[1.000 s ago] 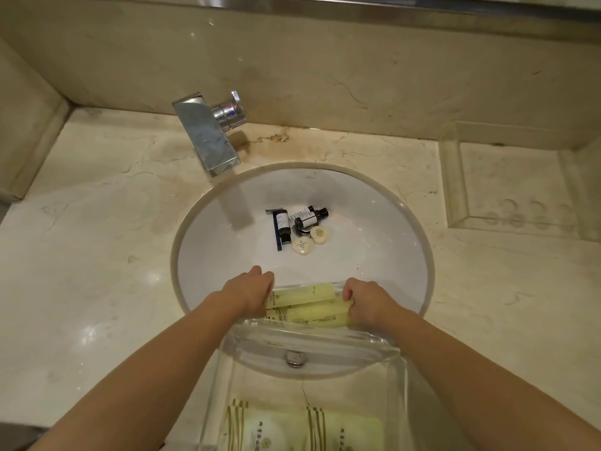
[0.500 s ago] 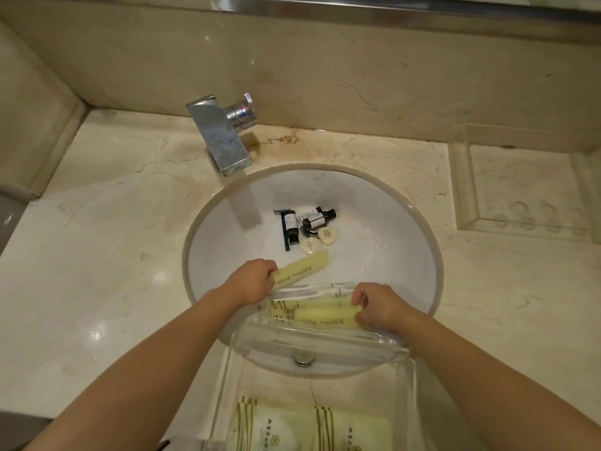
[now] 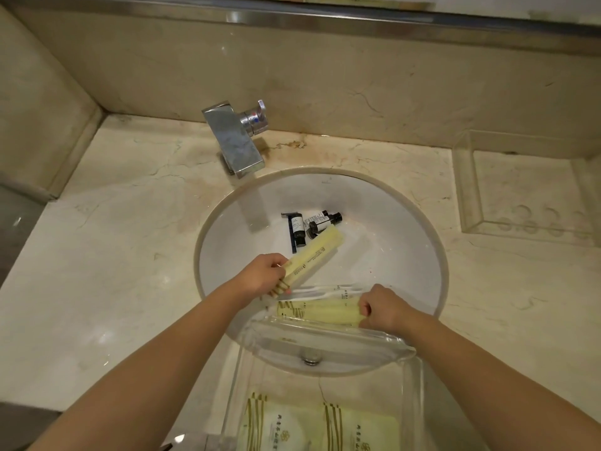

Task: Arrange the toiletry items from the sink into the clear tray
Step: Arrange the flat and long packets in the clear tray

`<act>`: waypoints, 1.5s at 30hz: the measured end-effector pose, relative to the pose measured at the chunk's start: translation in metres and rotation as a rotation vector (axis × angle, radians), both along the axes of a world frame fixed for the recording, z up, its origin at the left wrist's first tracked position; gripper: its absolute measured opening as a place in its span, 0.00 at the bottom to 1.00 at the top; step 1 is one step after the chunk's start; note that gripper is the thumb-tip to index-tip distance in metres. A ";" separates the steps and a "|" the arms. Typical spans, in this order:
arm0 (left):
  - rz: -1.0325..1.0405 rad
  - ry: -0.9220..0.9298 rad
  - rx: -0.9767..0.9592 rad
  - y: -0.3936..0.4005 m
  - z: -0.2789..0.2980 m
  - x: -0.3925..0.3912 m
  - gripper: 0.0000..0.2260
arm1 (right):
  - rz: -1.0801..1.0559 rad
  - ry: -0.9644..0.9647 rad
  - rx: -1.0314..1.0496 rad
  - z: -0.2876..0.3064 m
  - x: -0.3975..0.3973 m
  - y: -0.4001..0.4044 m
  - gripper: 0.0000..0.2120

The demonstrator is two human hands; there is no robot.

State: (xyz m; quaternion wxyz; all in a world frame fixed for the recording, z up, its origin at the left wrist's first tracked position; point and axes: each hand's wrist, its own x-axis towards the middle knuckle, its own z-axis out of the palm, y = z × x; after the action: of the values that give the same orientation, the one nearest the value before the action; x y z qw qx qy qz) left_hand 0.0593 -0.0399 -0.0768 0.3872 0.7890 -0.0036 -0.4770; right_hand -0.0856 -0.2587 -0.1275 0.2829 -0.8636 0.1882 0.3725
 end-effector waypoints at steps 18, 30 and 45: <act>-0.032 -0.120 -0.012 0.026 0.041 -0.008 0.09 | -0.614 -0.405 0.190 0.074 -0.010 0.019 0.23; -0.155 -0.186 -0.159 0.055 0.082 -0.032 0.12 | -1.026 -0.742 0.244 0.114 -0.041 0.040 0.08; -0.539 -0.284 -0.178 0.064 0.096 -0.086 0.12 | -1.198 -0.675 0.599 0.141 -0.095 0.058 0.13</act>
State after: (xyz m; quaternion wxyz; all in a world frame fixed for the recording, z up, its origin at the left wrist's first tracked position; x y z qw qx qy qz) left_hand -0.0270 0.0237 0.0190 0.3100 0.7814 -0.3083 -0.4453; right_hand -0.1811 -0.2005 0.0136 0.7025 -0.5668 0.4198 -0.0948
